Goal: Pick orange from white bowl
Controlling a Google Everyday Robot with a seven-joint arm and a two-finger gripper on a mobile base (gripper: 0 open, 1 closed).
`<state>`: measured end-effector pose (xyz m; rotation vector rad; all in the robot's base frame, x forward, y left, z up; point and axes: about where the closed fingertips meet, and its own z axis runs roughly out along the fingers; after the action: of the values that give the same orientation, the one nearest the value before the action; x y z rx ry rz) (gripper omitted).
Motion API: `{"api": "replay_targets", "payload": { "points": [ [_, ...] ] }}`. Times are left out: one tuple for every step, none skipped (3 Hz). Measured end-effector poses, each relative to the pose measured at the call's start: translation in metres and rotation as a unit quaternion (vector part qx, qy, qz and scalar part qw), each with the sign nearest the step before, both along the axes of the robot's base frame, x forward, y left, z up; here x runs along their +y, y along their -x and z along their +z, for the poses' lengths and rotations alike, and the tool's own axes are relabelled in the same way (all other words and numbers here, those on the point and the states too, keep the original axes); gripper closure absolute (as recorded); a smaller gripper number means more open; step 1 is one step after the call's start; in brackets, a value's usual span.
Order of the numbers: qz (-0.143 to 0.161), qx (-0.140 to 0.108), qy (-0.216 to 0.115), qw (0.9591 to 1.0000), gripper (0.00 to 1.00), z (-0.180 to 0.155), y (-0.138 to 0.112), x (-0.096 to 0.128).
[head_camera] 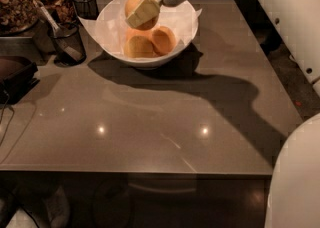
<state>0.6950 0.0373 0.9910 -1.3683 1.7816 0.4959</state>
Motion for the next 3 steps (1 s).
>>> {"api": "replay_targets", "payload": {
  "points": [
    [-0.021,0.016,-0.003,0.9996,1.00,0.006,0.018,-0.008],
    [-0.068,0.019,-0.012,0.9975,1.00,0.022,0.050,-0.022],
    [-0.118,0.025,-0.023,0.9924,1.00,0.028,0.084,-0.031]
  ]
}}
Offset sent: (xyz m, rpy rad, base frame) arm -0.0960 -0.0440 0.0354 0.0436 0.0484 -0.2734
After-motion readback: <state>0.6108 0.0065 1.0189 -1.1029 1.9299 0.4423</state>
